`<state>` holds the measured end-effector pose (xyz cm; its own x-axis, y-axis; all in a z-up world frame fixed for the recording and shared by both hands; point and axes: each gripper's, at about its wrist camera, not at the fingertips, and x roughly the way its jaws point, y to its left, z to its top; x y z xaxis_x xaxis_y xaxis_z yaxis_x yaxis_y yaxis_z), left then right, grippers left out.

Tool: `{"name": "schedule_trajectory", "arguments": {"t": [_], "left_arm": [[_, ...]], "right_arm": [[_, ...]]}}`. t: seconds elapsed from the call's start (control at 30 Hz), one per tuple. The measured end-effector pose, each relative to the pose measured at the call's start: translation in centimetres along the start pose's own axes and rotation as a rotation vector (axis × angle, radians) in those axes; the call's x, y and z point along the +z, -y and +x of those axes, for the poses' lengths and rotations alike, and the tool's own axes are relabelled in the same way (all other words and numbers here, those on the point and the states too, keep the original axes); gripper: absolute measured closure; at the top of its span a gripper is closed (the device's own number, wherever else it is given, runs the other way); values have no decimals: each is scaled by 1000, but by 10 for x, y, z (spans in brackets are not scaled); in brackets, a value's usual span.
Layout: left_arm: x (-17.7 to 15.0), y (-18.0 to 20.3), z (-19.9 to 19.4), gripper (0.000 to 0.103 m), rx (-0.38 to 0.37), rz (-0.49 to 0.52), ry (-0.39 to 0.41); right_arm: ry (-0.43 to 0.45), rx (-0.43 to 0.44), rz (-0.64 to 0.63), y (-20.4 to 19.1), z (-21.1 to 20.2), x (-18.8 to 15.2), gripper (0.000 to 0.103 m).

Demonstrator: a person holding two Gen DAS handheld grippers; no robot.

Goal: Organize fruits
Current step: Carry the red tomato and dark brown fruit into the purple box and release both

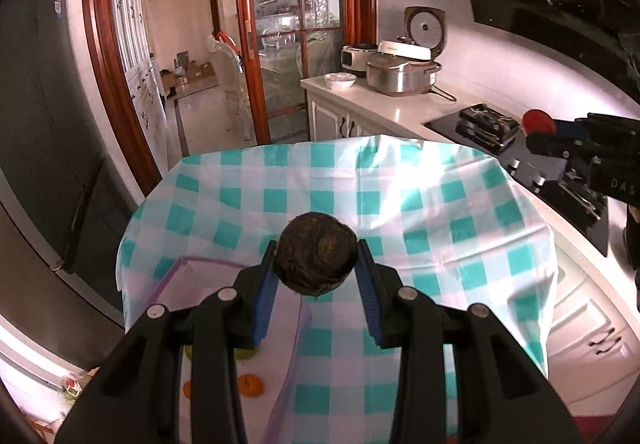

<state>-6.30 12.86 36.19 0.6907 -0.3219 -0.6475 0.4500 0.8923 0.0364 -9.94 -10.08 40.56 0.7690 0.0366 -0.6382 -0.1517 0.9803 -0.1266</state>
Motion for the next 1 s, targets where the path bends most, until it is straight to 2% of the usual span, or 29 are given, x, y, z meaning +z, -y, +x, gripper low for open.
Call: {"name": "schedule_trajectory", "arguments": {"t": [0.27,0.5,0.77,1.0], "left_arm": [[-30,5,-46,65,-29,41,47],[-60,-18,-72,65,0,18,85],[-103,-61,-59,65,37,-91,34],[-135,-91,-45,65,64,-174,-45]], "right_arm": [[23,-47,-4,-9,-50,-26,73],[17,-65,48,-7,-74,-63,73],[-1,-48,162,-17,-58,-92,73],[-88,-3,120,-47,-25,-99,73]]}}
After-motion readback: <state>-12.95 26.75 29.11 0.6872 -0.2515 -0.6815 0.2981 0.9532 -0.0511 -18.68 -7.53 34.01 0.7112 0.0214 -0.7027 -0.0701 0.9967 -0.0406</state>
